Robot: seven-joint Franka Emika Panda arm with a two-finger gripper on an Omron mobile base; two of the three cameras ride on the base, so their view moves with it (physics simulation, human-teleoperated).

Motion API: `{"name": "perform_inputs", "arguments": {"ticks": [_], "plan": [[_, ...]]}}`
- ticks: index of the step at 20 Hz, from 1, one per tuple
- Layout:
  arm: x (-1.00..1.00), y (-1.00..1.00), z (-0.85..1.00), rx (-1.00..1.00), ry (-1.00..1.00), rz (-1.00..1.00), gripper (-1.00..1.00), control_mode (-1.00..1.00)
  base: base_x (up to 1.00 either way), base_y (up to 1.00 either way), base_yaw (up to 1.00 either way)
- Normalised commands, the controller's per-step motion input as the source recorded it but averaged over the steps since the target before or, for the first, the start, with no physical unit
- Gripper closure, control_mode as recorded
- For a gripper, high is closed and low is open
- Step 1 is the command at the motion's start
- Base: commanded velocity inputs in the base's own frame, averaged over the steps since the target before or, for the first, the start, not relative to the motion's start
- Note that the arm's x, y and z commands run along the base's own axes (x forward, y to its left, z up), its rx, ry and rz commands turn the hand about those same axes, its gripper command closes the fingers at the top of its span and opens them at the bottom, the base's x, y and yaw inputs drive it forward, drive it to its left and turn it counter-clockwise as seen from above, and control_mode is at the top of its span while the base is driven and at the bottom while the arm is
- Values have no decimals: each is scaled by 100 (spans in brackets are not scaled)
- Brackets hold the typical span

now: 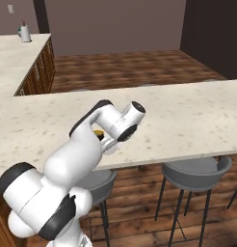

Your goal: Pick the cup of tea, navigate to the dining table, and place it on the saucer.

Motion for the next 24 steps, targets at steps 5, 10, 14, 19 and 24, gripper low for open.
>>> {"name": "perform_inputs", "arguments": {"ticks": [5, 10, 14, 19, 24], "plan": [[23, 0, -16, 9, 0, 11, 100, -100, 0, 0, 0], [24, 0, -16, 5, 0, 7, 100, -100, 0, 0, 0], [26, 0, -18, 1, 0, 5, 100, -100, 0, 0, 0], [25, 0, -17, 0, 0, 3, 100, -100, 0, 0, 0], [4, 1, -13, 0, 0, 3, 100, -100, 0, 0, 0]]}}
